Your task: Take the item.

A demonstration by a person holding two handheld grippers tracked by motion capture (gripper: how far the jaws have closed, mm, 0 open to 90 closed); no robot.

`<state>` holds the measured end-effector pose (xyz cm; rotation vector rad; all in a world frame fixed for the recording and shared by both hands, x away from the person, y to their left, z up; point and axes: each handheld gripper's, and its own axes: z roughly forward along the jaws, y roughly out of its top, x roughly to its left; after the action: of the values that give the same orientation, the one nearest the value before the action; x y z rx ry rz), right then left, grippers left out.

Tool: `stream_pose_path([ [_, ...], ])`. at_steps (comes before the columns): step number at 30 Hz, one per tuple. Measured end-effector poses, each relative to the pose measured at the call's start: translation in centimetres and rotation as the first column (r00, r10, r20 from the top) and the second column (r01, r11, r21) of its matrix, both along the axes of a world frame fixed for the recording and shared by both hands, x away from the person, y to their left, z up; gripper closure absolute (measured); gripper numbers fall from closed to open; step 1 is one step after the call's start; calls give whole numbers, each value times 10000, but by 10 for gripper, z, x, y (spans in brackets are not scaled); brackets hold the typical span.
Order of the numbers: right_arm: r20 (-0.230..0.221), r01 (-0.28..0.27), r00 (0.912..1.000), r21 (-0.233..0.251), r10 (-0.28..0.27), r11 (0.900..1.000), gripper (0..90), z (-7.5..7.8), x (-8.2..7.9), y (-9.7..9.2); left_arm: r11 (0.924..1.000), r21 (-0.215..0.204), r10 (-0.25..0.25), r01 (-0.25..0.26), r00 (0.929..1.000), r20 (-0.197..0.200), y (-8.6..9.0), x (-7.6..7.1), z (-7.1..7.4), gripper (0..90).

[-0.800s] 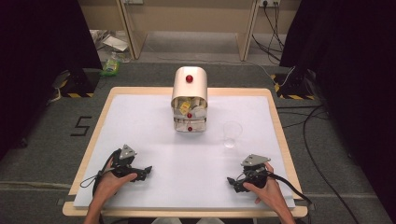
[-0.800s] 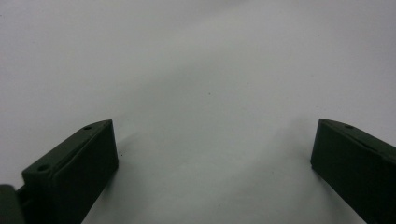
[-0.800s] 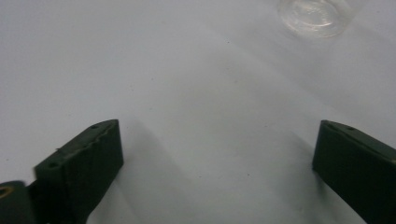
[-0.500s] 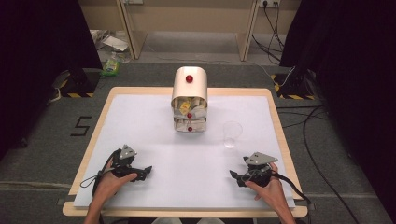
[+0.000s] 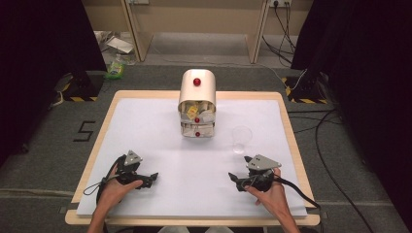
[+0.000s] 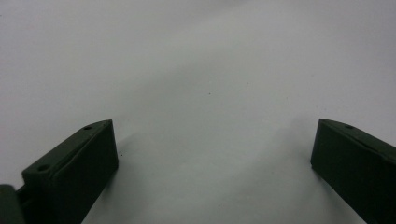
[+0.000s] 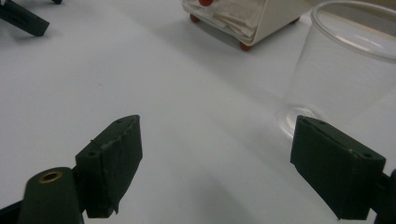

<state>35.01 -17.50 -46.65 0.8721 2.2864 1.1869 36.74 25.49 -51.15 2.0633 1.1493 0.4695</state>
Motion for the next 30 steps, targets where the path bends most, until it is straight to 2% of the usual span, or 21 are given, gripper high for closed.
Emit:
stream_pose_path([
  [9, 403, -400, 9984, -30, 400, 9992, 180, 11, 12, 29, 10000, -29, -10, 10, 10000, -10, 0, 0, 0, 0],
  [14, 505, -640, 9968, 286, 626, 9975, 206, 19, 20, 40, 10000, -29, -8, 8, 10000, -7, 0, 0, 0, 0],
  [21, 733, -871, 9938, 390, 841, 9954, 216, 28, 28, 57, 10000, -32, -7, 7, 10000, -8, 0, 0, 0, 0],
  [24, 725, -923, 9935, 622, 878, 9938, 220, 31, 30, 62, 10000, -27, -10, 10, 10000, 0, 0, 0, 0, 0],
  [25, 906, -987, 9915, 547, 935, 9936, 220, 36, 33, 67, 10000, -32, -11, 11, 10000, -3, 0, 0, 0, 0],
  [30, 1135, -1082, 9885, 662, 1002, 9919, 222, 47, 40, 79, 10000, -25, -20, 20, 10000, -2, 0, 0, 0, 0],
])
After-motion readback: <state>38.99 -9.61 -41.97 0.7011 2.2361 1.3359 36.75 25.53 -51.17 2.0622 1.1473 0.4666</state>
